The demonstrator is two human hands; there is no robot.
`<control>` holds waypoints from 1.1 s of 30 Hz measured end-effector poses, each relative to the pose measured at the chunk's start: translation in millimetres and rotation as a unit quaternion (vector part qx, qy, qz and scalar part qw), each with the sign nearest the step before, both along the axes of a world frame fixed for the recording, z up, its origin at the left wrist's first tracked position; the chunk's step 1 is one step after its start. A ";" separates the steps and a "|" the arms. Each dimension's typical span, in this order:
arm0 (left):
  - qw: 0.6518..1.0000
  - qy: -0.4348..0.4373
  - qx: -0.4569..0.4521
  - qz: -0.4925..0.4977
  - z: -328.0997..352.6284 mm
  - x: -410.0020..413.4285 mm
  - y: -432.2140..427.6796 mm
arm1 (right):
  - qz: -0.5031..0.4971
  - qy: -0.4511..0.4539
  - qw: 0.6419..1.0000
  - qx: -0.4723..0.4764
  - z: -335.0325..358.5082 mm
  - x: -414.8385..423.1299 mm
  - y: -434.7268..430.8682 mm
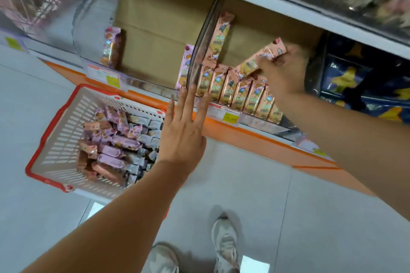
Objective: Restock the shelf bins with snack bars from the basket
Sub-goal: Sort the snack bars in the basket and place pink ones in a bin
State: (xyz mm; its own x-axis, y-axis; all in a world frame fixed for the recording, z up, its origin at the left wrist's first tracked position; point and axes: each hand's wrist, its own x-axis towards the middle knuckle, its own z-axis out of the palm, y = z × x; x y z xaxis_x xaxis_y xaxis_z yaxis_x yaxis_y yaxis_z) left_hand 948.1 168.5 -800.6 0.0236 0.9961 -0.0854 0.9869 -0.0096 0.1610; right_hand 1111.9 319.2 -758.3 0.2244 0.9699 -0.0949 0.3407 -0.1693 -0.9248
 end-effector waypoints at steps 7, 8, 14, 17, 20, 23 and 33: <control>1.000 -0.014 -0.006 0.011 -3.7 -0.6 -2.3 | 0.020 0.039 0.999 0.017 -4.0 -26.1 39.6; 1.000 -0.009 -0.014 0.011 -2.5 0.1 -2.3 | 0.028 0.025 0.999 0.006 -4.7 -29.6 40.5; 1.000 -0.005 -0.013 0.018 -2.7 -1.0 -2.4 | 0.048 -0.073 0.996 0.013 -17.4 -45.2 33.9; 1.000 0.003 -0.025 0.016 -3.2 -0.9 -1.9 | 0.073 -0.073 0.995 -0.001 -26.3 -48.6 26.0; 1.000 0.000 -0.025 0.017 -2.5 -0.5 -2.0 | 0.133 -0.060 0.989 -0.017 -34.2 -53.1 17.6; 0.999 0.001 -0.040 0.016 -2.1 -0.8 -1.6 | 0.162 -0.063 0.985 -0.016 -33.2 -54.3 12.5; 0.992 -0.060 0.045 0.097 -14.3 -32.6 -44.6 | 0.206 -0.018 0.958 0.199 3.3 -94.6 -66.9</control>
